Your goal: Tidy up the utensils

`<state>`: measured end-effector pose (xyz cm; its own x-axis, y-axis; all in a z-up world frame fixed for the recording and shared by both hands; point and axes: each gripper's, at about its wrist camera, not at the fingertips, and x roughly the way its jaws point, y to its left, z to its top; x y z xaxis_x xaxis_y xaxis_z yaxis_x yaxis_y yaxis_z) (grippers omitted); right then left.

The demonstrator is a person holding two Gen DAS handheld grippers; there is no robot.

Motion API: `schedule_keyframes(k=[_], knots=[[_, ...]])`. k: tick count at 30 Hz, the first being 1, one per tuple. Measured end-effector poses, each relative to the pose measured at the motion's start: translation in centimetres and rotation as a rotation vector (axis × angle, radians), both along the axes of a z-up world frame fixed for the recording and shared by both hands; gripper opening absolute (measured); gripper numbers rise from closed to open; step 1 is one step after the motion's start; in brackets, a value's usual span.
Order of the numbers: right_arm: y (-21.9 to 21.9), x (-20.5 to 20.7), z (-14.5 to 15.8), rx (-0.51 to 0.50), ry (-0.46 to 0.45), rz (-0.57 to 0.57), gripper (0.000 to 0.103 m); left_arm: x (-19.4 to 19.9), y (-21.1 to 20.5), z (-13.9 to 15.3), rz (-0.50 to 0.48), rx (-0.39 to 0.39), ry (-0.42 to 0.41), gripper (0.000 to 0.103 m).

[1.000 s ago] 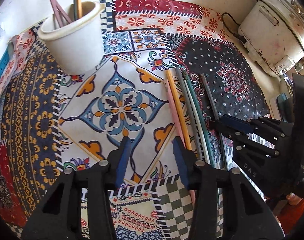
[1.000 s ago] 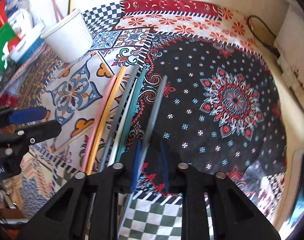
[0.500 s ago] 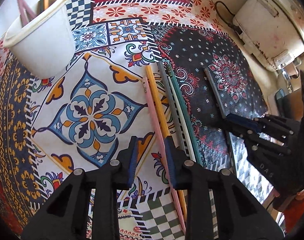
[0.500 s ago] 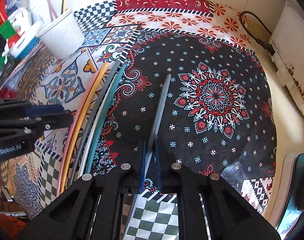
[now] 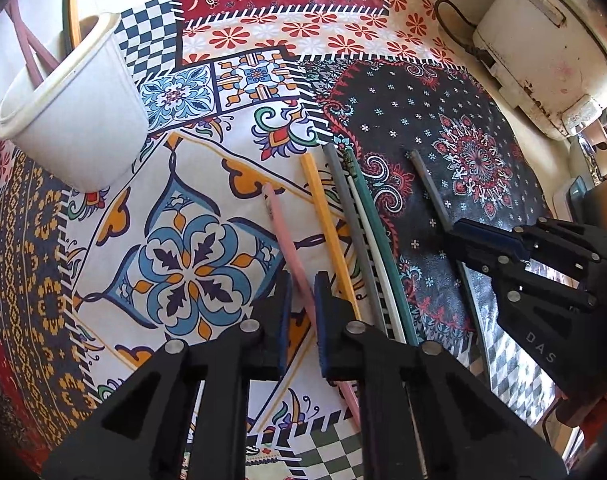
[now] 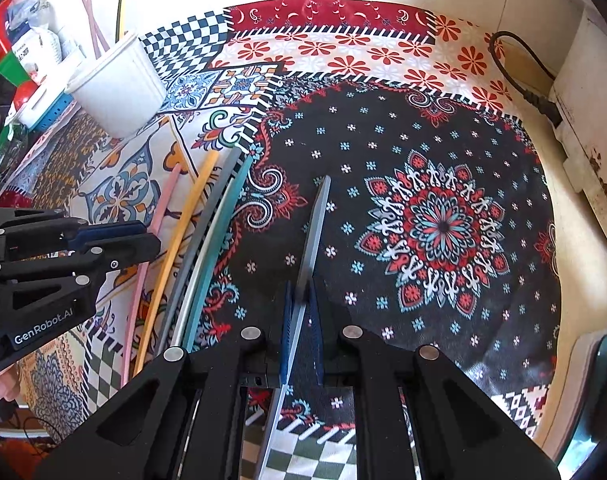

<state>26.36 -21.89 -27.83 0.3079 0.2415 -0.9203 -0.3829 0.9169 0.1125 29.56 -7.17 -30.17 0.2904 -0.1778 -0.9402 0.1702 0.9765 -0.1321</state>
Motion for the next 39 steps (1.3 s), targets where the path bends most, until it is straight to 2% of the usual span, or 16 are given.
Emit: schedule_keyframes(k=[6,14,18,31,39], knots=[[0.6,1.3,-0.2,0.026,0.01,-0.003,0.009,-0.1,-0.6,0.0,-0.039,0.04,-0.015,0.009],[-0.4,2.5,-0.5,0.133,0.075,-0.072,0.006,0.3,0.1,0.0,-0.008,-0.001,0.028,0.004],[-0.8,2.2,-0.2,0.157,0.076,-0.094,0.006,-0.3,0.8,0.6,0.003,0.006,0.014,0.004],[-1.9,0.3,5.8,0.221,-0.071,-0.123,0.006,-2.6,4.9,8.5,0.098,-0.035,-0.196,0.004],[-0.9,-1.0,9.0,0.239,-0.161,-0.119,0.006,-3.9,5.8,12.4,0.127,-0.057,-0.285,0.004]])
